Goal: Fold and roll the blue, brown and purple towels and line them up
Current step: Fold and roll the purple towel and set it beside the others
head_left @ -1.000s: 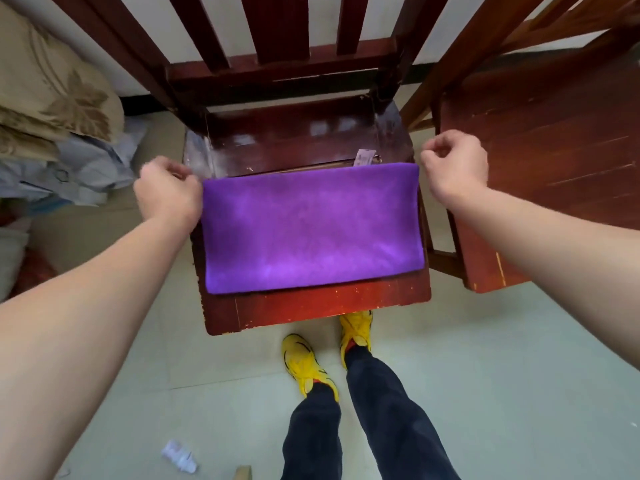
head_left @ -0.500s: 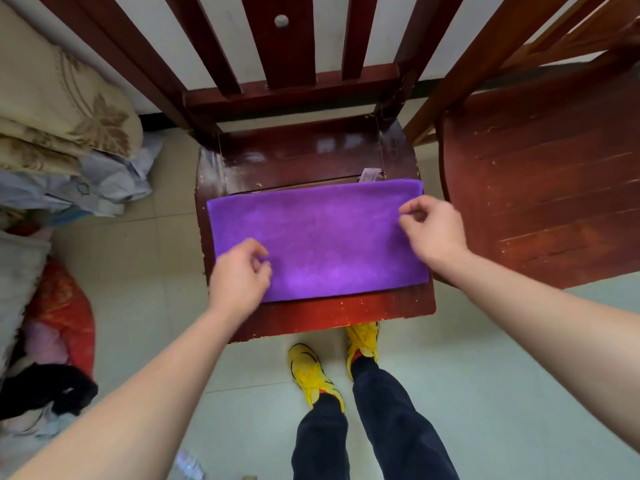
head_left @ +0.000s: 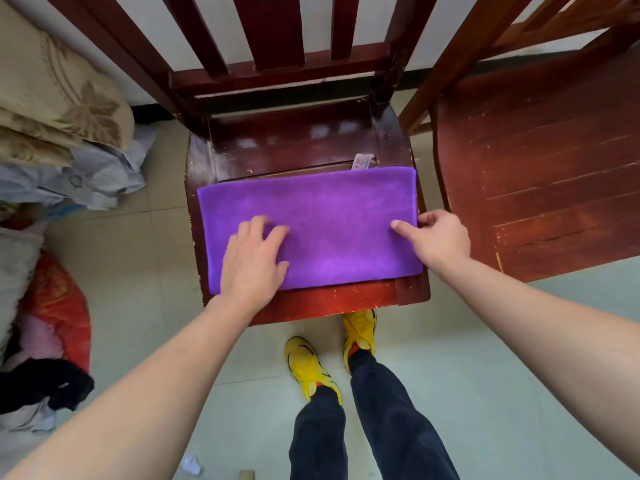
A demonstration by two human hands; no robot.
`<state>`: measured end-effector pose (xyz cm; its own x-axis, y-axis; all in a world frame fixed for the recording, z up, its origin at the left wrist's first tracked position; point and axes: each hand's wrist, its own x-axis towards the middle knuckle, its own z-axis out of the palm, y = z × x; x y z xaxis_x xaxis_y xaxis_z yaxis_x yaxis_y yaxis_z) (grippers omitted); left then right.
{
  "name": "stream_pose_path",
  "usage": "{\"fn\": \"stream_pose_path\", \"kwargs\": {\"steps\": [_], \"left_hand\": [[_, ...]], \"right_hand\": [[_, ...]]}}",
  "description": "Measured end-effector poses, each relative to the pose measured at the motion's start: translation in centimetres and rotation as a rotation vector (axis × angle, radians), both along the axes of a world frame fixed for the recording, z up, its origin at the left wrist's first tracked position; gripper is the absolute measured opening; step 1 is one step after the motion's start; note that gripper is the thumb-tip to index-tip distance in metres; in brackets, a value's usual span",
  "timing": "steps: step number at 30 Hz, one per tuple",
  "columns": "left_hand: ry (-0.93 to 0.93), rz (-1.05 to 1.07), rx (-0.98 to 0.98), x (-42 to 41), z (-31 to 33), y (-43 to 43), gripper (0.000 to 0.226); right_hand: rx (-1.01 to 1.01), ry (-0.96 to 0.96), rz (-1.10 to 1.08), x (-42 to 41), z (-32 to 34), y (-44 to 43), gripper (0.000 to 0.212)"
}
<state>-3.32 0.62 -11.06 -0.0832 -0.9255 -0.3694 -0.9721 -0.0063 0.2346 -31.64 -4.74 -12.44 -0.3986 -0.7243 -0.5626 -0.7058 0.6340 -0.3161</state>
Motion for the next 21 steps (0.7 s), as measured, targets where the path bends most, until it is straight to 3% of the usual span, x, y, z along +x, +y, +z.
{"fn": "stream_pose_path", "kwargs": {"steps": [2,4,8,12,16,21], "left_hand": [[-0.131,-0.139,0.106,-0.4,-0.2,-1.4,0.086],[-0.183,-0.154,0.182,-0.4,-0.8,-2.2,0.099],[-0.189,-0.155,0.204,-0.7,-1.1,-2.2,0.102],[-0.116,-0.128,0.203,-1.6,-0.3,-1.9,0.090],[0.076,0.148,0.168,-0.5,0.6,-1.6,0.062],[0.241,0.540,0.193,2.6,2.3,-1.8,0.039]], "right_hand": [[0.048,0.080,0.080,0.8,0.0,-0.4,0.052],[0.102,0.099,0.110,1.4,-0.2,-0.5,0.050],[0.181,-0.290,-0.173,1.7,-0.7,-0.9,0.029],[0.123,-0.534,-0.298,-0.8,1.3,-1.5,0.015],[-0.025,-0.575,-0.080,-2.6,5.1,-2.5,0.031],[-0.112,-0.535,0.290,2.8,8.5,-2.5,0.054]]}}
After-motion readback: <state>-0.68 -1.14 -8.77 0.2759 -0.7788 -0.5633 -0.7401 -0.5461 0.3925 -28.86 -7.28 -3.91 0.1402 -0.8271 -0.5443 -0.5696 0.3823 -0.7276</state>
